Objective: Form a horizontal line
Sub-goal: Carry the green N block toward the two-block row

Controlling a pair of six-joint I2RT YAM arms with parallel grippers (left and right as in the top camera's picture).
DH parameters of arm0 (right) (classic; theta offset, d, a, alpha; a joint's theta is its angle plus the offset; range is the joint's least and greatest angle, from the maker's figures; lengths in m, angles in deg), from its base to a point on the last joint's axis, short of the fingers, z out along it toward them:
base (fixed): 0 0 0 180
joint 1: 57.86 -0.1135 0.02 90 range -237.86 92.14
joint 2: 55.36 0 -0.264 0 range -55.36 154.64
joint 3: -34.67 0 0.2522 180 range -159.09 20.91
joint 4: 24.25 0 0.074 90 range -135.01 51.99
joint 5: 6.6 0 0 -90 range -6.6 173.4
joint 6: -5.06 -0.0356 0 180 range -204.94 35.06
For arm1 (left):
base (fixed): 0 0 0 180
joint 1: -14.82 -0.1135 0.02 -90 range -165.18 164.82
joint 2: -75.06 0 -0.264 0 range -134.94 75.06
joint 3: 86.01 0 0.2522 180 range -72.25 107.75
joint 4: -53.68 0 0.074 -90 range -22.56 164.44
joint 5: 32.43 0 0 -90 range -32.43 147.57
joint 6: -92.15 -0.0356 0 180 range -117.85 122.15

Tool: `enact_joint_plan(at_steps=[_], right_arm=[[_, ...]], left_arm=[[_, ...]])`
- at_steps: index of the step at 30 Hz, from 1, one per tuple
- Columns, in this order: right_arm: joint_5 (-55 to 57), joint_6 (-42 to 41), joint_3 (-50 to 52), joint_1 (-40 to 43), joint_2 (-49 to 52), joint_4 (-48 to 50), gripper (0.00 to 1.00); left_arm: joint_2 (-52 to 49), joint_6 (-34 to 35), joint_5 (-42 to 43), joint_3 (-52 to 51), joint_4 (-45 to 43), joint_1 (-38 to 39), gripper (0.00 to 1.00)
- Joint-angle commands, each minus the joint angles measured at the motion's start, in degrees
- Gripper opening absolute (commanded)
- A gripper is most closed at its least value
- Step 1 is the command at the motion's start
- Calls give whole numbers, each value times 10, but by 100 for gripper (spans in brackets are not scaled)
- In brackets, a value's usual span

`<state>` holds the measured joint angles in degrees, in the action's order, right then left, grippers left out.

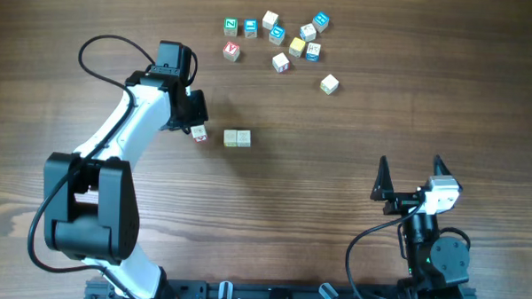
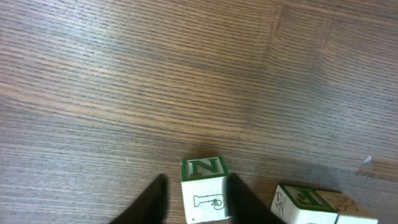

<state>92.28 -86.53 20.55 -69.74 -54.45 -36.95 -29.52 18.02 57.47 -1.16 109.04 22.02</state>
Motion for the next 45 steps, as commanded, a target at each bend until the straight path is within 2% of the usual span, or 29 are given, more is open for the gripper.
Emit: enact_joint_plan(at_steps=[1, 2, 3, 9, 13, 20, 34, 45], right_arm=[[5, 5, 1, 3, -3, 2, 100], [5, 5, 0, 3, -3, 2, 100], [5, 5, 0, 3, -3, 2, 100], [5, 5, 0, 3, -3, 2, 100], [5, 5, 0, 3, -3, 2, 100], [5, 5, 0, 3, -3, 2, 100], [5, 5, 0, 3, -3, 2, 100], [5, 5, 0, 3, -3, 2, 100]], left_arm=[[2, 16, -30, 9, -8, -3, 13], [2, 26, -30, 9, -25, -2, 6], [2, 27, -30, 9, -32, -2, 4], [-6, 47, -28, -11, -83, -2, 4], [-9, 47, 5, -19, -79, -2, 4], [-42, 47, 7, -19, -95, -2, 4], [-43, 43, 85, -19, -68, -2, 4], [-43, 43, 84, -19, -59, -2, 4]])
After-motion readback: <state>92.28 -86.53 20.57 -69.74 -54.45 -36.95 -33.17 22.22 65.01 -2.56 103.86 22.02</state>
